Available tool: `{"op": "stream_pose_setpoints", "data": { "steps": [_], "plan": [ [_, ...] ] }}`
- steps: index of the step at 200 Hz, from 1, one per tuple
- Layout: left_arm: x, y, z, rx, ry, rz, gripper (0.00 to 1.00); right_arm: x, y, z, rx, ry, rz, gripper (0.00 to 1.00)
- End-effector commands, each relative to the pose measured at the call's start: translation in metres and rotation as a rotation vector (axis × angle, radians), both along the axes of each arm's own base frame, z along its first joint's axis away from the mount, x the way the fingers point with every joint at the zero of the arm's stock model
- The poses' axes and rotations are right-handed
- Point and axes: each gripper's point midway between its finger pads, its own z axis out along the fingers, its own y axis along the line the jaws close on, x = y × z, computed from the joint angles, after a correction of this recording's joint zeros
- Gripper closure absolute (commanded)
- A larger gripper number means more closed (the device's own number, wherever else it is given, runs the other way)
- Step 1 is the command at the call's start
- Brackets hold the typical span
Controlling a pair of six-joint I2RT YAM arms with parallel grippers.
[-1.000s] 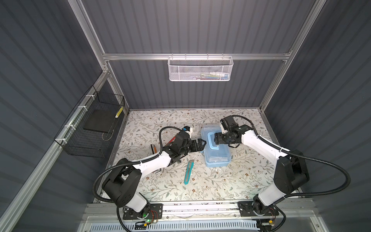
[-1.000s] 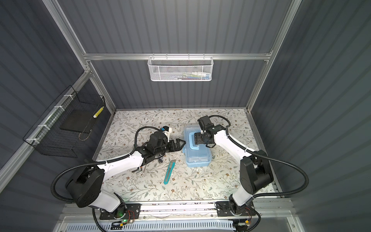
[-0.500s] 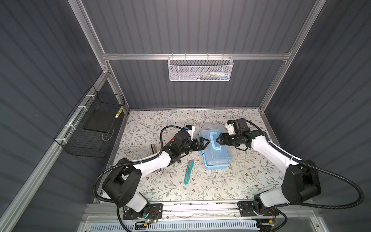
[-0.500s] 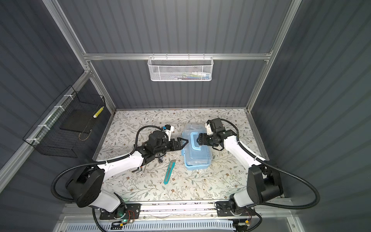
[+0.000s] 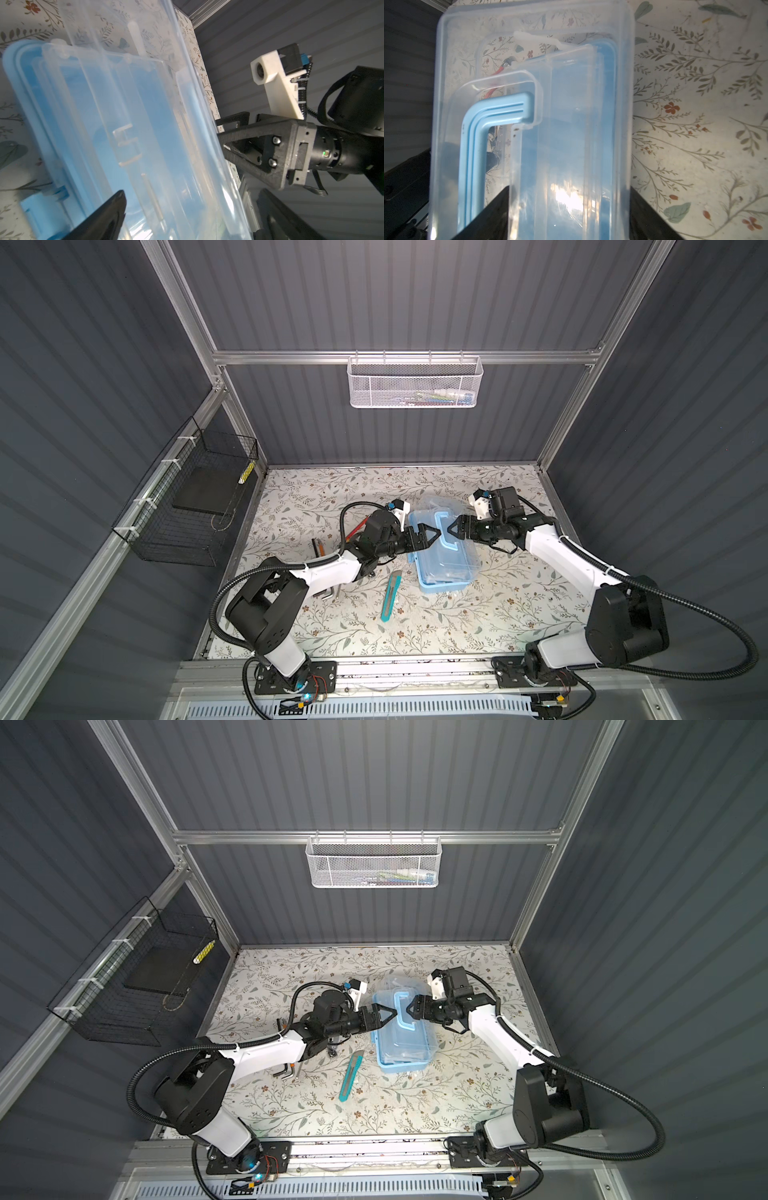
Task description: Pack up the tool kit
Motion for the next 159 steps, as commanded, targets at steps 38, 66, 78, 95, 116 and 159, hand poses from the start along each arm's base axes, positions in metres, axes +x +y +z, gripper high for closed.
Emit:
{"op": "stream_pose_setpoints", "data": {
  "steps": [38, 66, 78, 95, 116, 159],
  "plan": [
    [-0.003, -0.027, 0.030, -0.084, -0.032, -0.058, 0.00, -0.004, 0.006, 0.005, 0.062, 0.010, 0.008, 0.30],
    [-0.001, -0.032, 0.036, -0.102, -0.041, -0.060, 0.00, 0.001, 0.007, 0.010, 0.071, -0.019, 0.010, 0.26],
    [0.000, -0.032, 0.042, -0.107, -0.053, -0.054, 0.00, 0.001, 0.005, 0.009, 0.063, -0.019, 0.005, 0.22],
    [0.002, -0.033, 0.051, -0.111, -0.072, -0.054, 0.00, 0.002, -0.001, 0.010, 0.039, -0.033, -0.003, 0.15],
    [0.003, -0.036, 0.060, -0.118, -0.086, -0.062, 0.00, 0.002, -0.010, 0.013, -0.010, -0.036, -0.011, 0.01],
    [0.004, -0.045, 0.071, -0.134, -0.101, -0.074, 0.00, 0.006, -0.034, 0.030, -0.116, -0.080, -0.048, 0.01]
  ]
}}
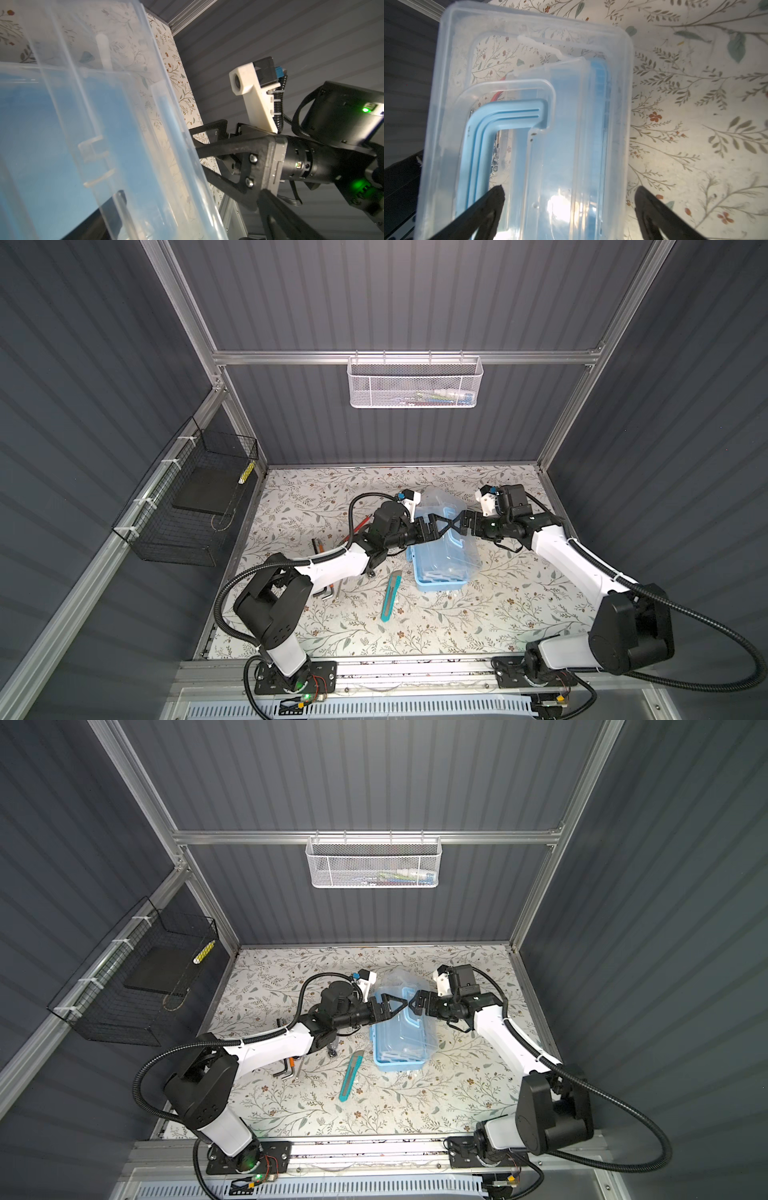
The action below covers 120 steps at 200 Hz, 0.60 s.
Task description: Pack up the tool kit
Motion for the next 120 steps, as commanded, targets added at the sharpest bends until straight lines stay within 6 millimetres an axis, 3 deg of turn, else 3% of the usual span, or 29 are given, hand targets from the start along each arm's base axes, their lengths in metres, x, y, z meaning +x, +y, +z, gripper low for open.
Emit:
{"op": "stream_pose_setpoints", "data": {
  "steps": [1, 53, 95, 120],
  "plan": [
    [0.000, -0.014, 0.032, -0.063, -0.067, -0.038, 0.00, -0.001, -0.016, 0.010, -0.089, -0.019, -0.015, 0.01],
    [0.002, -0.026, 0.043, -0.080, -0.087, -0.047, 0.00, -0.005, -0.045, 0.033, -0.132, -0.064, -0.083, 0.01],
    [0.006, -0.038, 0.050, -0.092, -0.102, -0.058, 0.00, -0.019, -0.071, 0.047, -0.132, -0.092, -0.135, 0.01],
    [0.010, -0.043, 0.054, -0.096, -0.112, -0.054, 0.00, -0.031, -0.075, 0.056, -0.133, -0.113, -0.134, 0.02]
  ]
}}
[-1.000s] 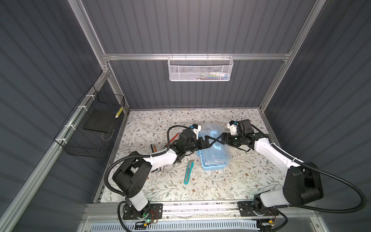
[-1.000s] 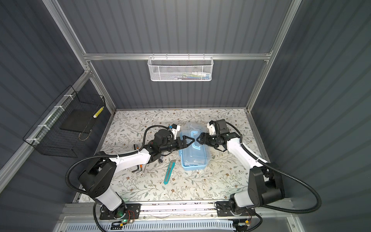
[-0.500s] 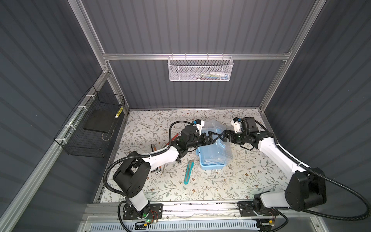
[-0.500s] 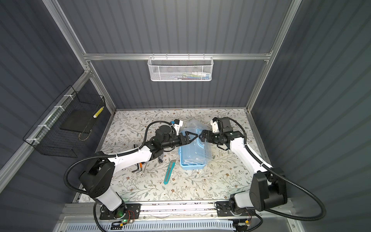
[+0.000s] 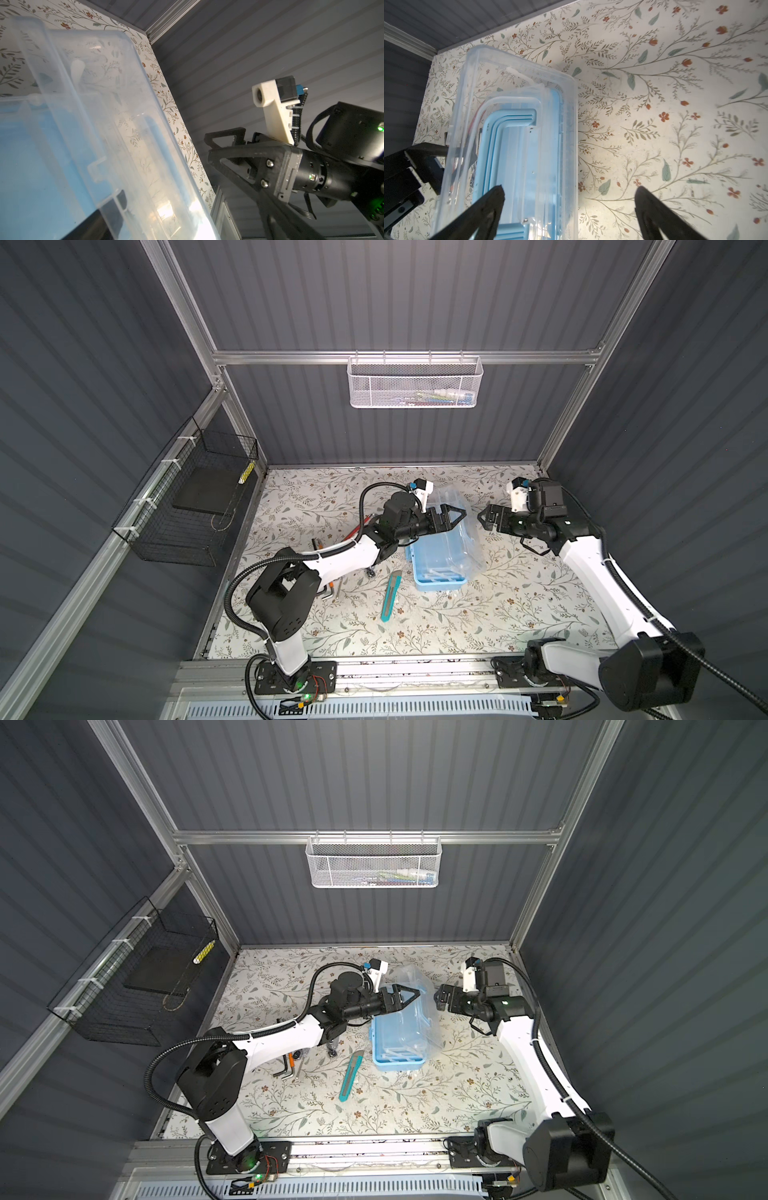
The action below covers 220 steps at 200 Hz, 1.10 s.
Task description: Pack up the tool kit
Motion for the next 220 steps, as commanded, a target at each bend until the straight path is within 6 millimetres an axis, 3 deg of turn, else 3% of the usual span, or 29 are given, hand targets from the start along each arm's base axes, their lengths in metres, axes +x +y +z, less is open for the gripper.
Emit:
{"op": "stream_pose_setpoints", "data": {
  "steps": [1, 35, 69, 92, 100, 104, 138, 146, 159, 220],
  "plan": [
    [0.002, -0.011, 0.024, -0.043, -0.060, -0.017, 0.00, -0.016, -0.004, 0.002, -0.018, 0.010, 0.016, 0.02],
    [0.007, -0.021, 0.026, -0.049, -0.064, -0.025, 0.00, -0.034, -0.003, 0.015, 0.001, -0.012, 0.016, 0.10],
    [0.012, -0.030, 0.027, -0.052, -0.063, -0.031, 0.00, -0.051, 0.000, 0.023, 0.022, -0.030, 0.021, 0.25],
    [0.017, -0.038, 0.031, -0.058, -0.068, -0.040, 0.00, -0.061, 0.001, 0.024, 0.010, -0.022, 0.029, 0.34],
    [0.017, -0.040, 0.025, -0.046, -0.057, -0.042, 0.00, -0.064, 0.003, 0.023, 0.004, -0.017, 0.033, 0.39],
    [0.019, -0.043, 0.039, -0.068, -0.079, -0.044, 0.00, -0.065, 0.004, 0.023, 0.002, -0.018, 0.036, 0.41],
    [0.023, -0.049, 0.036, -0.058, -0.071, -0.038, 0.00, -0.071, 0.007, 0.019, -0.046, 0.001, 0.045, 0.59],
    [0.023, -0.049, 0.037, -0.059, -0.071, -0.035, 0.00, -0.072, 0.007, 0.018, -0.059, 0.002, 0.041, 0.56],
    [0.024, -0.050, 0.036, -0.052, -0.069, -0.026, 0.00, -0.072, 0.008, 0.019, -0.074, -0.001, 0.040, 0.38],
    [0.028, -0.054, 0.034, -0.028, -0.062, -0.002, 0.00, -0.068, 0.023, 0.027, -0.103, -0.020, 0.059, 0.13]
  ]
}}
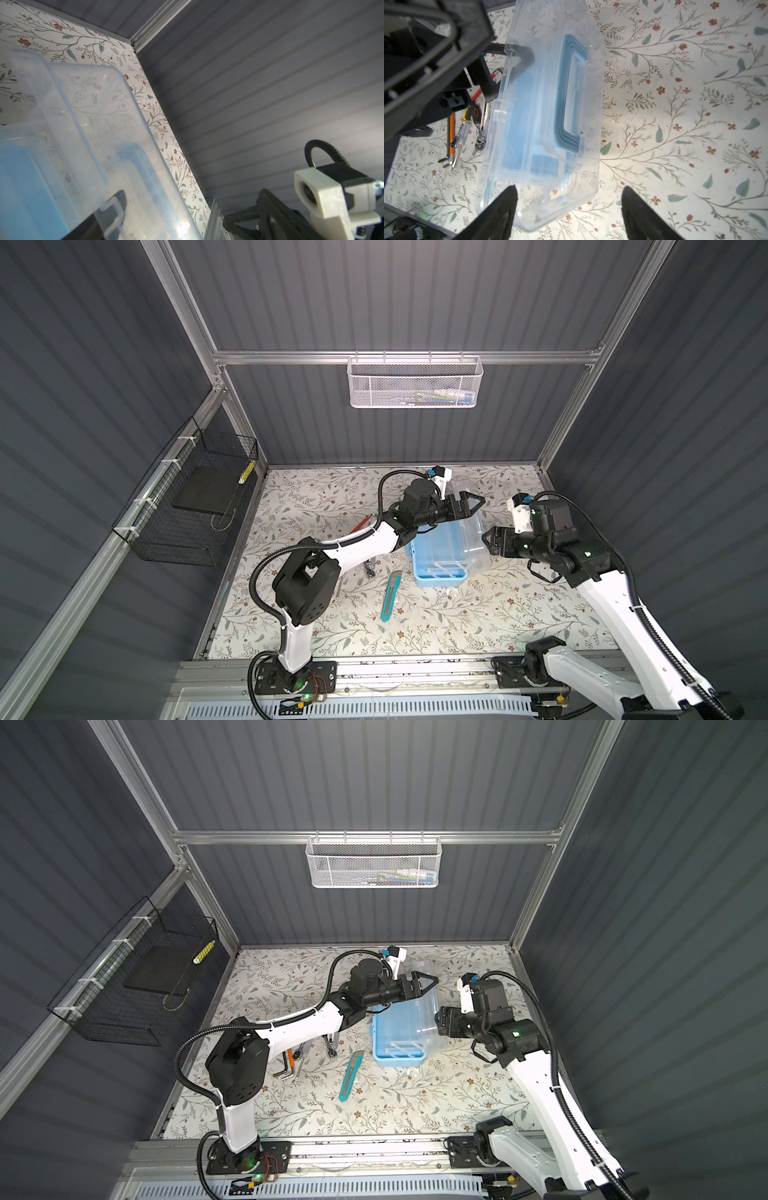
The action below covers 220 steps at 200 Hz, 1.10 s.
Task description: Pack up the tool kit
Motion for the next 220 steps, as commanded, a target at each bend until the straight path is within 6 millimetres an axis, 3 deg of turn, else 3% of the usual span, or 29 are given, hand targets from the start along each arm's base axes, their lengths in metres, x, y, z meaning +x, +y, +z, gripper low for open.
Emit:
{"op": "stream_pose_setpoints", "data": {
  "steps": [1, 69, 158, 220],
  "plan": [
    [0.004, -0.008, 0.012, -0.008, -0.036, 0.006, 0.00, 0.003, 0.001, 0.010, -0.021, -0.019, -0.014, 0.13],
    [0.011, -0.011, 0.008, 0.008, -0.030, 0.035, 0.00, 0.004, 0.021, 0.017, -0.001, -0.043, 0.027, 0.04],
    [0.015, -0.014, 0.009, -0.002, -0.027, 0.037, 0.00, 0.015, 0.038, 0.005, -0.015, -0.022, 0.038, 0.02],
    [0.011, -0.012, 0.011, 0.000, -0.031, 0.031, 0.00, 0.018, 0.021, -0.011, -0.133, 0.003, -0.001, 0.09]
  ]
}}
